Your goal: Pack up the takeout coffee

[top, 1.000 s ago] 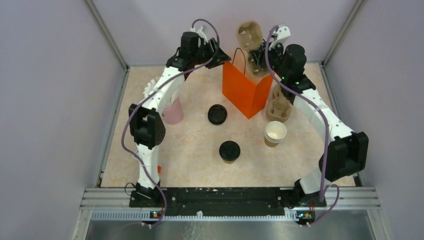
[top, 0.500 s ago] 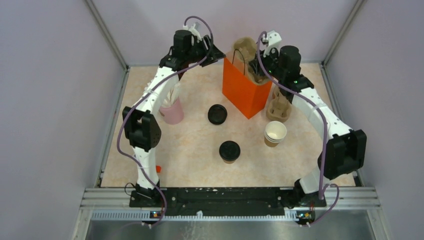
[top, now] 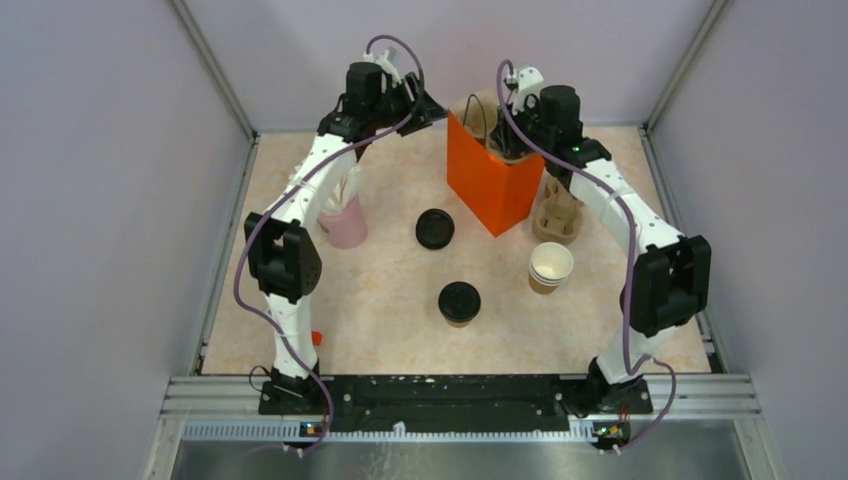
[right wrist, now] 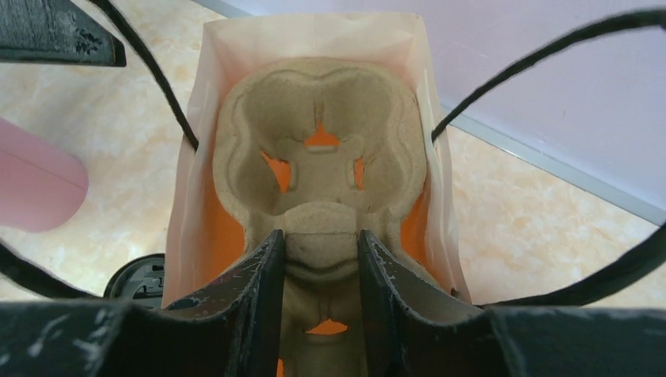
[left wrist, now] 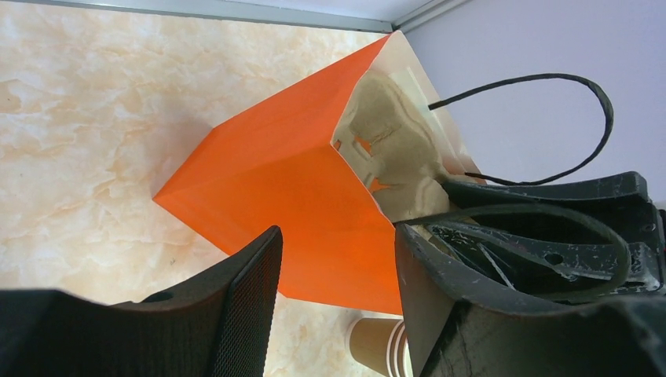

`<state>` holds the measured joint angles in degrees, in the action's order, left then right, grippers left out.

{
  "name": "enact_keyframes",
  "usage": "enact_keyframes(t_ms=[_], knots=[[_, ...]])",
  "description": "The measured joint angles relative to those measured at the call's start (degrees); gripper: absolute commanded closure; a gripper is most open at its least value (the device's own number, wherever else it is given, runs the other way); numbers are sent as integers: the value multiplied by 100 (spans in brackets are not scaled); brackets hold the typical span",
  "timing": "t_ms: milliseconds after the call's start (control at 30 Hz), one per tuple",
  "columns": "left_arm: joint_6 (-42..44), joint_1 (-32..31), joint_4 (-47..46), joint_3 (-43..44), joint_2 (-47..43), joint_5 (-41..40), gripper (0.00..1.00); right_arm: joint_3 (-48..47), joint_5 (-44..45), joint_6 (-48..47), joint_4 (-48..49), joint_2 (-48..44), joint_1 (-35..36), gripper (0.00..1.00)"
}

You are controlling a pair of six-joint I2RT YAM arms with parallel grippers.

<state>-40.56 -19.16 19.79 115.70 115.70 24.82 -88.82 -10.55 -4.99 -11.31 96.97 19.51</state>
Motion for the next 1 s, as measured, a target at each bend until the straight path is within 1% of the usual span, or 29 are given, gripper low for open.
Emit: enact_keyframes(t_ms=[200, 533, 700, 1000], knots=[[2, 13, 4, 0, 0, 2, 40, -393, 87, 26, -96, 216, 81, 78], [-63, 35, 39, -184, 0, 129, 40, -560, 254, 186, -26, 476, 149, 78], [-68, 35, 42, -192, 0, 146, 39, -765, 323, 428, -33, 581, 149, 78], [-111, 35, 66, -291, 0, 173, 39, -715, 682, 828, 575, 601, 149, 78]])
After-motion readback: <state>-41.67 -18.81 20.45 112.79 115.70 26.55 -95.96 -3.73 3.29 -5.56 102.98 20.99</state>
